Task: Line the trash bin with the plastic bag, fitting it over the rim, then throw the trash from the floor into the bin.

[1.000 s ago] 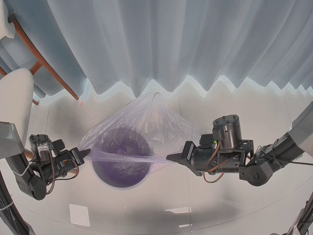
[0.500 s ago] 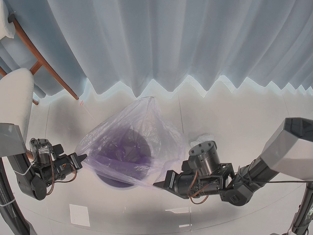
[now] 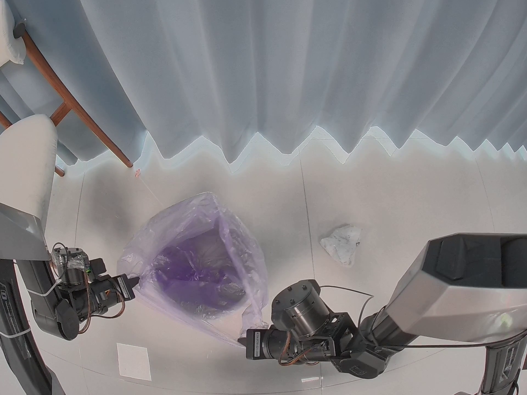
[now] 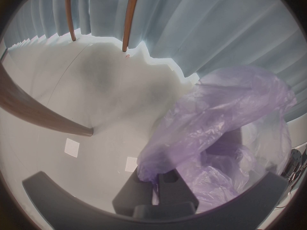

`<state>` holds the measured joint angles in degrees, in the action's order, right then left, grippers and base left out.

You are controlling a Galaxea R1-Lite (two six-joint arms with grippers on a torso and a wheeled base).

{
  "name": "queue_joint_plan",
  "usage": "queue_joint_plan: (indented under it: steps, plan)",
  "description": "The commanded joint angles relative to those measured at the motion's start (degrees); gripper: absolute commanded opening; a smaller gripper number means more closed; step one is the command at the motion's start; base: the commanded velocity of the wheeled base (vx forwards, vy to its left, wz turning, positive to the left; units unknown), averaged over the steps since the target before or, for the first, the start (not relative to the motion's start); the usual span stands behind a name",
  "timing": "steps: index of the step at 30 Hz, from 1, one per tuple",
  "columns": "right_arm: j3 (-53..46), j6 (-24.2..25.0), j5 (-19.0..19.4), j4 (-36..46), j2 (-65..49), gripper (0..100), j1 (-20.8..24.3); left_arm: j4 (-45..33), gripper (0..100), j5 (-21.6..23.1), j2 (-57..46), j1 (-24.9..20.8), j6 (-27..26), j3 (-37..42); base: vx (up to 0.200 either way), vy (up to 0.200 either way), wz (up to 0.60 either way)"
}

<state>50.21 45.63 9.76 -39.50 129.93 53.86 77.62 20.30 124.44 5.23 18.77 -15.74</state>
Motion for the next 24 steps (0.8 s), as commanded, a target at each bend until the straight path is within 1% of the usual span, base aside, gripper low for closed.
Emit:
queue_joint_plan:
  steps: [1,4,5,7,10,11,12,17,20,24]
  plan:
    - [0.9,-4.8,-3.5,0.5,4.9,0,1.7,0.2,0,-1.0,4.1,1.1,-2.0,0.0,0.000,0.000,0.00]
    - [-0.2,-7.0,-5.3,0.6,5.2,0,1.6,0.3,0,-2.2,6.1,1.4,-4.4,0.0,0.000,0.000,0.00]
    - [-0.8,-9.5,-7.1,0.6,5.3,0,1.6,0.3,0,-3.9,7.2,1.4,-5.8,-0.2,0.000,0.000,0.00]
    - [-0.9,-11.7,-8.5,1.0,5.8,0,1.6,0.8,0,-5.9,8.4,1.2,-6.2,-0.3,0.000,0.000,0.00]
    - [-0.5,-12.7,-10.7,2.4,6.7,0,1.4,3.2,0,-6.5,9.7,0.6,-6.2,-0.3,0.000,0.000,0.00]
    - [-0.5,-12.7,-10.7,2.4,6.7,0,1.4,3.2,0,-6.5,9.7,0.6,-6.2,-0.3,0.000,0.000,0.00]
    - [-0.2,-13.5,-12.5,3.0,6.9,0,0.9,5.9,0,-6.6,10.7,0.1,-6.1,-0.3,0.000,0.000,0.00]
    - [0.0,-15.0,-13.3,3.0,7.4,0,-1.4,10.8,0,-6.7,13.3,-0.7,-6.0,-0.5,0.000,0.000,0.00]
    - [0.1,-14.9,-13.4,2.8,7.2,0,-2.3,10.8,0,-6.9,13.0,-1.3,-5.9,-0.6,0.000,0.000,0.00]
    - [0.2,-14.7,-15.0,2.3,6.6,0,-3.4,10.9,0,-8.7,12.6,-1.7,-5.9,-0.5,0.000,0.000,0.00]
